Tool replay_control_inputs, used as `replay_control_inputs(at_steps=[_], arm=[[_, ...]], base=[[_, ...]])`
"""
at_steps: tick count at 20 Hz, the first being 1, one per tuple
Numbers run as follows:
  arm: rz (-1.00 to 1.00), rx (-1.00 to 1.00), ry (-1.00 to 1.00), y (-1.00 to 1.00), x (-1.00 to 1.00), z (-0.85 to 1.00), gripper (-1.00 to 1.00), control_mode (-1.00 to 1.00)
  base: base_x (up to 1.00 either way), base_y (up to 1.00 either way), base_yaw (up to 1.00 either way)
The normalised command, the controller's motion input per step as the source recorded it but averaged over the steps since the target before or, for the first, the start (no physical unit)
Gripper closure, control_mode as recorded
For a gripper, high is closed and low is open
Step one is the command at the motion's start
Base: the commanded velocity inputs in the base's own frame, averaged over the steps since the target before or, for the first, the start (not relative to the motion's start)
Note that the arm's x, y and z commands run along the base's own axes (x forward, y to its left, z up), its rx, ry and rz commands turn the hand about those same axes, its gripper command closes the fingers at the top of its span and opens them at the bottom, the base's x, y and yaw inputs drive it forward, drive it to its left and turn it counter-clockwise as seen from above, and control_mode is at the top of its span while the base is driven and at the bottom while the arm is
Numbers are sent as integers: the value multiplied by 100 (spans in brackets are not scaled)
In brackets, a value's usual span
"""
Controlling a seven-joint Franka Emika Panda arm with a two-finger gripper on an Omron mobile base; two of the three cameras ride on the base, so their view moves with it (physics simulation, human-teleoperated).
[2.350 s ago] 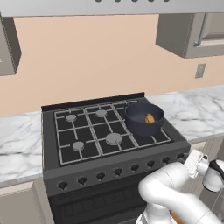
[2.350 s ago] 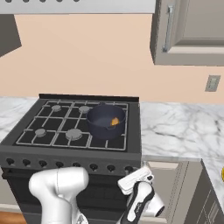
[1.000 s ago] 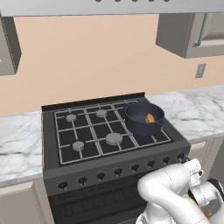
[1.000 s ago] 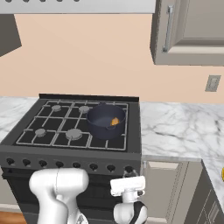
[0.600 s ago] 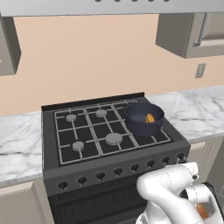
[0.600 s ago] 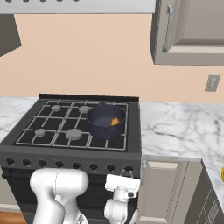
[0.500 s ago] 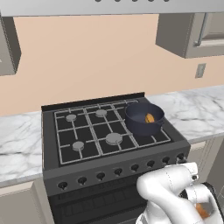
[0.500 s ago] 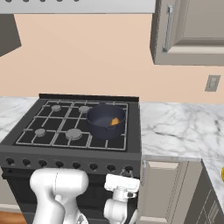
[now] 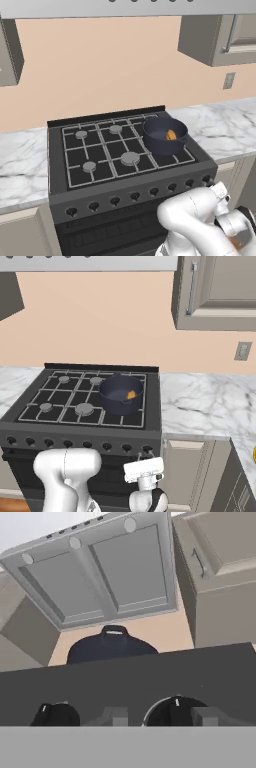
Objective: Retrieve the frozen meat and place it in the pot on a burner. Then turn the burner on.
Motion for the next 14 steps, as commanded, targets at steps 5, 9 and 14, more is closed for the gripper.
replay_control_inputs(at_steps=[5,9,14], arm=[[82,-3,-29,-11,-8,-32,100,-100],[84,-10,-12,18,-2,-62,100,-100],[79,-17,-2,56,-14,-88,100,-100]], base=[[0,0,0],[0,0,0],[0,0,0]])
